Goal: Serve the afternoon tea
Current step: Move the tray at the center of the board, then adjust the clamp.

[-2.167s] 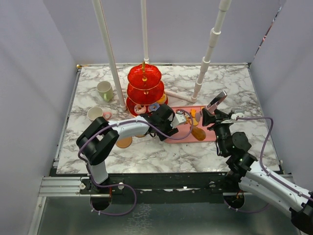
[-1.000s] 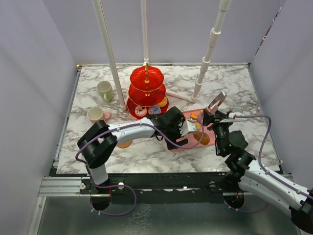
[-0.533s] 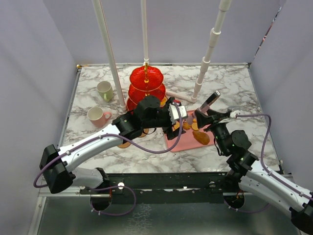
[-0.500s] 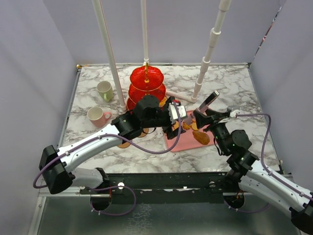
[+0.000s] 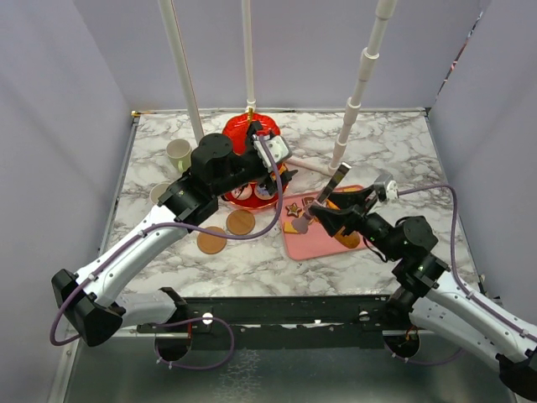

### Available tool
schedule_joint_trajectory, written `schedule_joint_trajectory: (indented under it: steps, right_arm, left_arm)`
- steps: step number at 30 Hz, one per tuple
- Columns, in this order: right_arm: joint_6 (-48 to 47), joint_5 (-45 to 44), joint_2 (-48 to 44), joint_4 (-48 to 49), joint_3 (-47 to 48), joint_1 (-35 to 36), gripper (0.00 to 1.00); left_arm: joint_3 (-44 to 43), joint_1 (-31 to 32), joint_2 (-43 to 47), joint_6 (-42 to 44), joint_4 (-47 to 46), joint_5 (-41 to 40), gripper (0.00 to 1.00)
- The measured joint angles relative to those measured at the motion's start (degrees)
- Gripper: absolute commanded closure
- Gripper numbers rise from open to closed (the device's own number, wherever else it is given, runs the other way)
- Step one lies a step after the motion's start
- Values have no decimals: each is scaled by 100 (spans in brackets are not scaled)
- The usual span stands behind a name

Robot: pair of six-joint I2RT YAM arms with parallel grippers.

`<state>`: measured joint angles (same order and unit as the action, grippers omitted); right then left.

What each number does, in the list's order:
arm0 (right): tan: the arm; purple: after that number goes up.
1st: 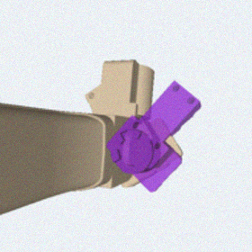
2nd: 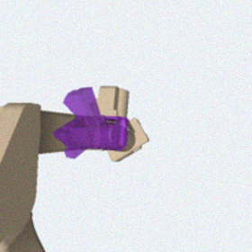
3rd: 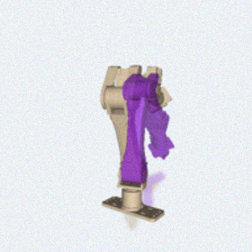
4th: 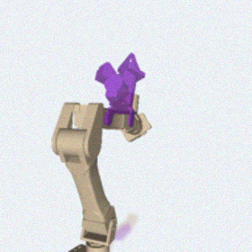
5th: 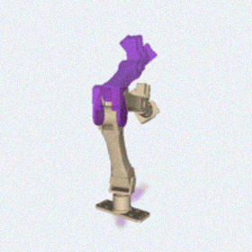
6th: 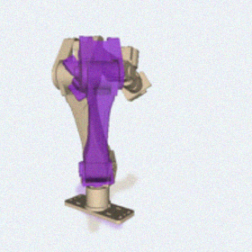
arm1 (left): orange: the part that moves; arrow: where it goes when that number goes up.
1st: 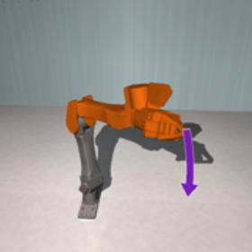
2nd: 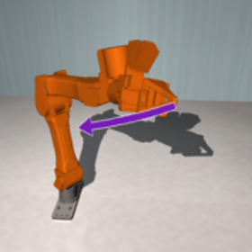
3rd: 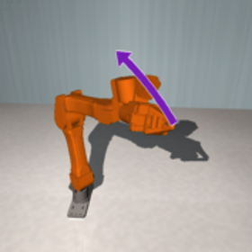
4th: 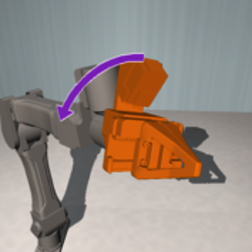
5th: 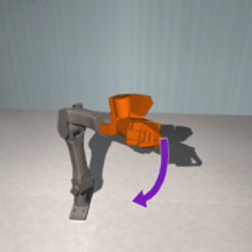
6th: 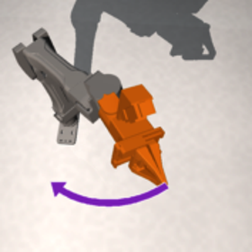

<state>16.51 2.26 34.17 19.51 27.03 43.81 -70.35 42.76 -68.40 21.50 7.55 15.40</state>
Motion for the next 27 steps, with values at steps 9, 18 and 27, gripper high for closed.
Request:
schedule_joint_trajectory:
  steps: [9, 18, 27]
  right_arm:
    - [-9, 953, 1078, -149, 662, 0, 37]
    - [-28, 1388, 1720, -72, 1040, 0, 38]
    - [-168, 1283, 1685, -7, 1040, 0, 38]
  left_arm:
    - [-337, 153, -361, -26, -105, -55, 11]
    - [-337, 415, -435, 37, -107, -57, 11]
    - [-358, 424, -367, 85, -31, -33, 1]
